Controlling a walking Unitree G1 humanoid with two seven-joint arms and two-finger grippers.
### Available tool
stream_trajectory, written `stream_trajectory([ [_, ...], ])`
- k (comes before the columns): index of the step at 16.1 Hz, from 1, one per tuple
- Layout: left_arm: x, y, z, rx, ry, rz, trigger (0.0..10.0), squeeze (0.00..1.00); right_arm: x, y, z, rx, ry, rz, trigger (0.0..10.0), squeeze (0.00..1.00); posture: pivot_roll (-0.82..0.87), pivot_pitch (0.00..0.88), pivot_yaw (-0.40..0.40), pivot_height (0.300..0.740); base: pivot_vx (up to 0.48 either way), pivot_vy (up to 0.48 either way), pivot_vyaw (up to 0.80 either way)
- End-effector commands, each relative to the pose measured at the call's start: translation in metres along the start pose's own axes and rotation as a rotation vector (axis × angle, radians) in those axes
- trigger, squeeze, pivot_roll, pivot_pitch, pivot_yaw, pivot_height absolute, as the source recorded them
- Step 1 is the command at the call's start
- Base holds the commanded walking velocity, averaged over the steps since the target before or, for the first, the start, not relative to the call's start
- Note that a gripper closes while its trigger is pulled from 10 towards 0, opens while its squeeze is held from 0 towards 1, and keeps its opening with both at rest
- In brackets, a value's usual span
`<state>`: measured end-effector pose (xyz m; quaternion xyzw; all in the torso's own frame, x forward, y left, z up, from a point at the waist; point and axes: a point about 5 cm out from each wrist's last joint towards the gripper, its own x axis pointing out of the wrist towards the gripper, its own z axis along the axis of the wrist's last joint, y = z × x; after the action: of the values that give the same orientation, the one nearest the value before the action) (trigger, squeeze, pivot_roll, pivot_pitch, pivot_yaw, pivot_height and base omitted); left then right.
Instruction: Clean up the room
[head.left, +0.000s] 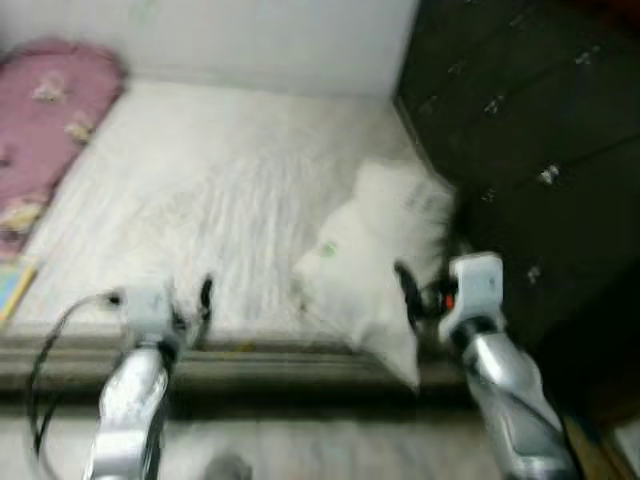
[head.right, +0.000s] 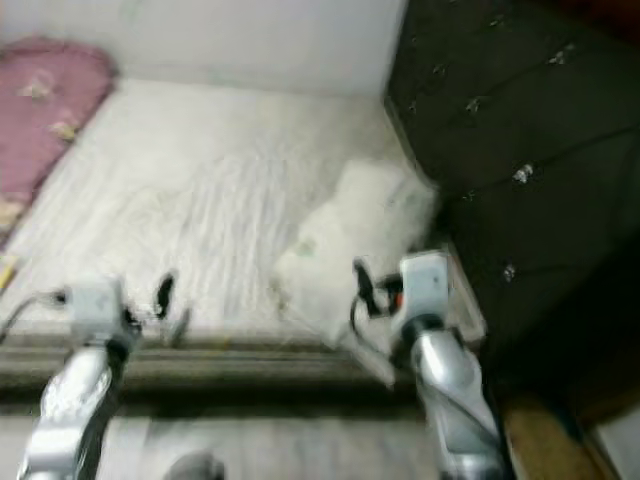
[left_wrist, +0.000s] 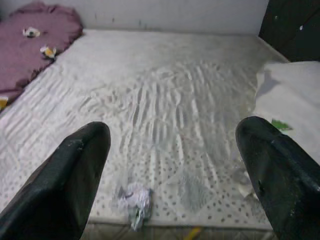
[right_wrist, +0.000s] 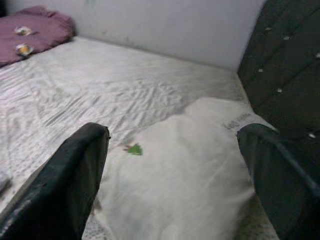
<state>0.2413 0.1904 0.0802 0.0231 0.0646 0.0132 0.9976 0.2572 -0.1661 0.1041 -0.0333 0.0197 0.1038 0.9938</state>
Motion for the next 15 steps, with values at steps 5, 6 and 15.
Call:
stream_trajectory([
  [5,0.006,0.003,0.003,-0.015,0.011,-0.049,10.0,0.0,0.006,0.003,0.009,0.015,-0.034,0.023,10.0,0.0,0.01,0.0,-0.102,0.74,0.0,0.0,0.59],
  [6,0.007,0.005,0.007,-0.016,-0.003,-0.048,10.0,0.0,0.008,0.002,0.01,0.02,-0.04,0.021,10.0,0.0,0.02,0.0,-0.097,0.74,0.0,0.0,0.0],
  [15,-0.016,-0.016,0.006,-0.102,-0.009,-0.148,10.0,0.0,-0.004,0.005,0.005,0.028,-0.027,0.003,10.0,0.0,0.0,0.0,-0.078,0.74,0.06,0.0,0.0],
])
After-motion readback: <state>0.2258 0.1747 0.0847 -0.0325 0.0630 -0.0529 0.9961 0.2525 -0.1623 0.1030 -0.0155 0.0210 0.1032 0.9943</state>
